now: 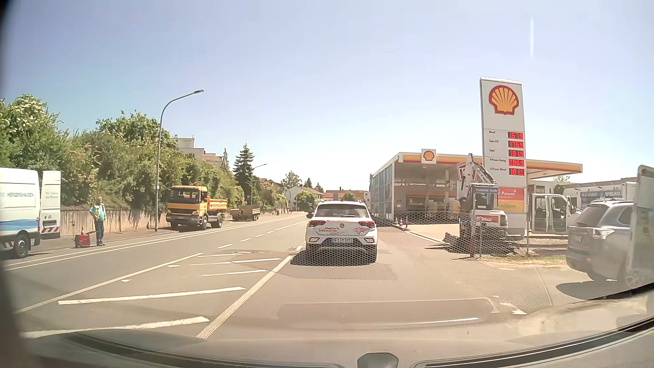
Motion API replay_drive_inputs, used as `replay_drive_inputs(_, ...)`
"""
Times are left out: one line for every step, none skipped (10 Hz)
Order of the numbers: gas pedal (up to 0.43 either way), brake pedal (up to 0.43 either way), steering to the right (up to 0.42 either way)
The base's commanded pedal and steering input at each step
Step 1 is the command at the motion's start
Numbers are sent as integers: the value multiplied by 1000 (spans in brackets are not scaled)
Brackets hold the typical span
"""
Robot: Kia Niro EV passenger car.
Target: Follow the waypoints while adhering to traffic rules and regulations
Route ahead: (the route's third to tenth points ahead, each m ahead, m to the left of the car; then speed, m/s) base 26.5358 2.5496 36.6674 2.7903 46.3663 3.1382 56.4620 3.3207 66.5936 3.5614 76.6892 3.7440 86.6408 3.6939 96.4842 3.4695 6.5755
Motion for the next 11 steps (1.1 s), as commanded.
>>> replay_drive_inputs(0, 30, 4)
replay_drive_inputs(0, 30, 3)
replay_drive_inputs(0, 30, 3)
replay_drive_inputs(0, 30, 3)
replay_drive_inputs(0, 30, 3)
replay_drive_inputs(0, 30, 3)
replay_drive_inputs(0, 30, 3)
replay_drive_inputs(0, 30, 3)
replay_drive_inputs(0, 30, 3)
replay_drive_inputs(0, 30, 3)
replay_drive_inputs(0, 30, 3)
